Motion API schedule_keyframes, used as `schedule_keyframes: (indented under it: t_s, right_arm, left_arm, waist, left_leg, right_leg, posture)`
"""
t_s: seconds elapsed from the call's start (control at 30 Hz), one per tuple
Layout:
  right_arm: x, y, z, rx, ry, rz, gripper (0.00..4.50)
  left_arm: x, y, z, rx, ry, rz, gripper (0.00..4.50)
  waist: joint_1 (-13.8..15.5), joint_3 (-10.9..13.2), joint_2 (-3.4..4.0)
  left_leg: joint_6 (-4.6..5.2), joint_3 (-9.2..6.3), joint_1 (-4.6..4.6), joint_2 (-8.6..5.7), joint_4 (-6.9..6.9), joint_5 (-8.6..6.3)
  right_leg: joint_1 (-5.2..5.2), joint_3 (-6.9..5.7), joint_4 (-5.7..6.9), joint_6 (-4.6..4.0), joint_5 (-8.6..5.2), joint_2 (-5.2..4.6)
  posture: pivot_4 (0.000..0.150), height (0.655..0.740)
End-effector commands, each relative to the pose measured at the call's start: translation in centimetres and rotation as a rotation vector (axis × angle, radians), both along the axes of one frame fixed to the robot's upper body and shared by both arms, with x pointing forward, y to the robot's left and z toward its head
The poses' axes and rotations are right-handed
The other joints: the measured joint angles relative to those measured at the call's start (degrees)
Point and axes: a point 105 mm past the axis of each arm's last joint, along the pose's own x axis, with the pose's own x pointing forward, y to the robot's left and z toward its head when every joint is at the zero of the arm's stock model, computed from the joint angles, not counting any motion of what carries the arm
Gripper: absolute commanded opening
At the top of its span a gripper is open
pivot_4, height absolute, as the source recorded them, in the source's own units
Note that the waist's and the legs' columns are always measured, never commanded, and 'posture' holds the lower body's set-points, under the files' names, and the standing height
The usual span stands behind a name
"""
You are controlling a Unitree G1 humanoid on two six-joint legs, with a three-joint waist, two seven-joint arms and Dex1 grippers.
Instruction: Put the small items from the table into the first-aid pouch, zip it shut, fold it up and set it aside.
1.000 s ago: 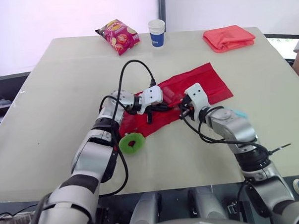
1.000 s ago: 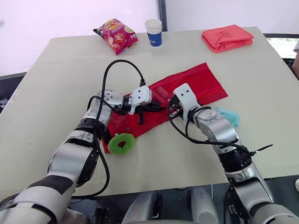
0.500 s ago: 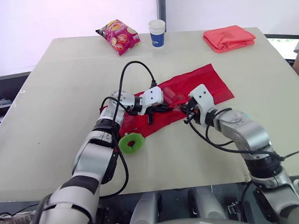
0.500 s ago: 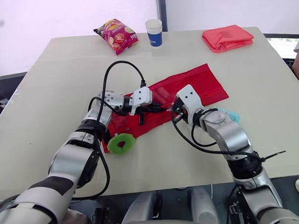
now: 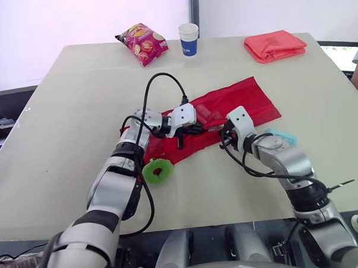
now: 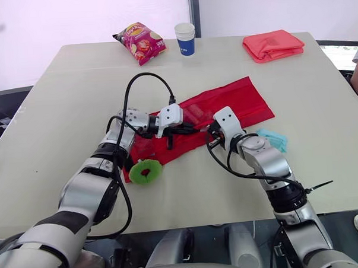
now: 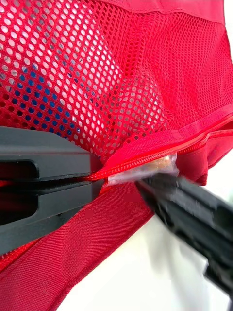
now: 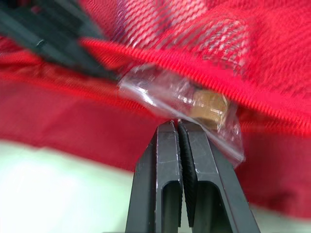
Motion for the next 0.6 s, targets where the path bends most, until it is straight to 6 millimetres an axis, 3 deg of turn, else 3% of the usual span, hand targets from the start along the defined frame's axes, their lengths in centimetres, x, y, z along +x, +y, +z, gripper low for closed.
schedule_keyframes:
  t_s: [0.03, 0.33, 0.6]
  right_arm:
    - [1.2, 0.2, 1.6, 0.007, -0.076, -0.007, 0.14]
    - [3.5, 0.8, 1.9, -0.035, -0.130, -0.026, 0.14]
    - [0.8, -0.5, 2.2, -0.028, -0.095, 0.022, 0.14]
  left_arm:
    - [-0.2, -0.4, 0.4, -0.006, -0.016, -0.026, 0.00]
    - [-0.7, -0.6, -0.1, 0.006, -0.017, -0.048, 0.00]
    - [-0.4, -0.4, 0.1, -0.005, -0.017, -0.025, 0.00]
  waist:
    - [0.0, 0.0, 0.00]
    - [-0.3, 0.0, 0.00]
    - [-0.1, 0.0, 0.00]
  left_leg:
    - [0.00, 0.00, 0.00, 0.00, 0.00, 0.00]
    - [0.00, -0.01, 0.00, 0.00, 0.00, 0.00]
    - [0.00, -0.01, 0.00, 0.00, 0.00, 0.00]
  right_leg:
    - [0.00, 0.00, 0.00, 0.00, 0.00, 0.00]
    - [-0.01, 0.00, 0.01, 0.00, 0.00, 0.00]
    - [-0.01, 0.00, 0.00, 0.00, 0.00, -0.02]
  posture:
    - [0.150, 0.7400]
    - [0.150, 0.7400]
    - [0.150, 0.7400]
